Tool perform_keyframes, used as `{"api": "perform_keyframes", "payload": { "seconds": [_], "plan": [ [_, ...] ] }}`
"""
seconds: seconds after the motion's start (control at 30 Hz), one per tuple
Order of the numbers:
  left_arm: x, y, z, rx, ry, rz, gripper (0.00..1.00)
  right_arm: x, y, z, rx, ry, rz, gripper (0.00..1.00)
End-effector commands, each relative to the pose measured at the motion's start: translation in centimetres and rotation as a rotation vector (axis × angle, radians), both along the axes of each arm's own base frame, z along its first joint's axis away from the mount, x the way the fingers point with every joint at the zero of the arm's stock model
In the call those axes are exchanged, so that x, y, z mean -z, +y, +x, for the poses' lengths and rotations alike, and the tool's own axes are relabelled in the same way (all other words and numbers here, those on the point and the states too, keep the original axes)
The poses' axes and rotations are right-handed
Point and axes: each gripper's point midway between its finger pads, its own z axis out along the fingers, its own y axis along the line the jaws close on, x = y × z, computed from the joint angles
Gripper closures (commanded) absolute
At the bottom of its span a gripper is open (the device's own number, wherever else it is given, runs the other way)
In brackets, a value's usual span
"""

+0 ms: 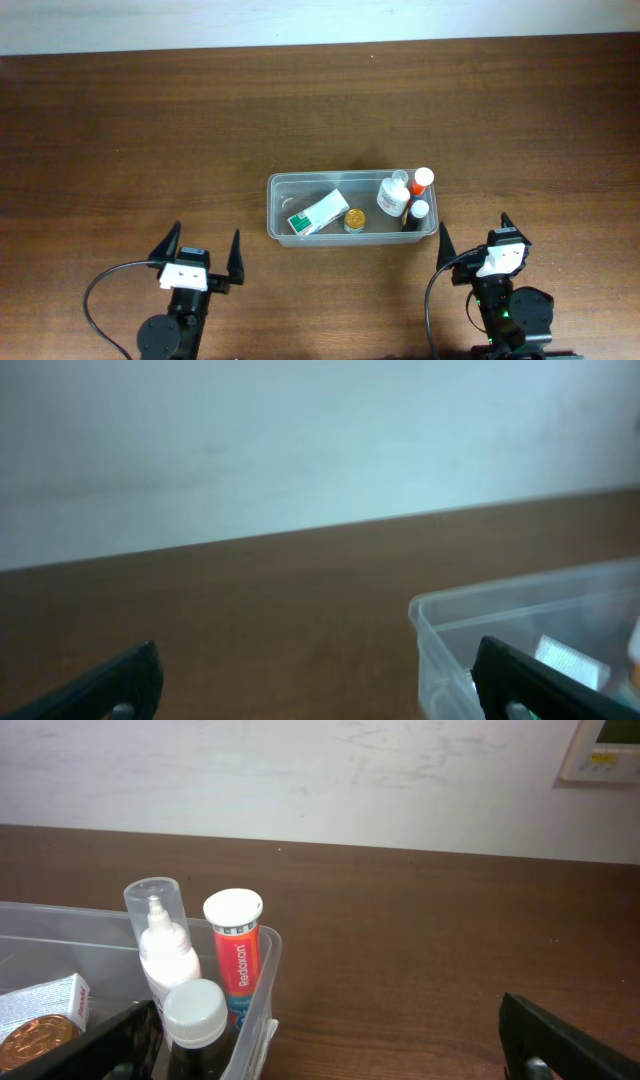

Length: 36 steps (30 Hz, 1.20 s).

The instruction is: Pack container

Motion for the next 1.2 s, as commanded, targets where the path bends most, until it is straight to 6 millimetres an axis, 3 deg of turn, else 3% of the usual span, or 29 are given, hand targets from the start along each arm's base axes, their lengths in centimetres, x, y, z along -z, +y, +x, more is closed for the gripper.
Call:
{"api": "perform_keyframes", "payload": {
  "seconds": [0.0, 1.17],
  "plan": [
    [2.04, -0.69, -0.27, 0.048, 0.062, 0.104, 0.01, 0.17, 0.05, 0.00, -0.007, -0.003, -0.004, 0.02],
    [1.71, -0.88, -0.28, 0.056, 0.057, 0.058, 0.01, 0.17, 0.05, 0.00, -0.007, -0.003, -0.004, 0.02]
  ]
}}
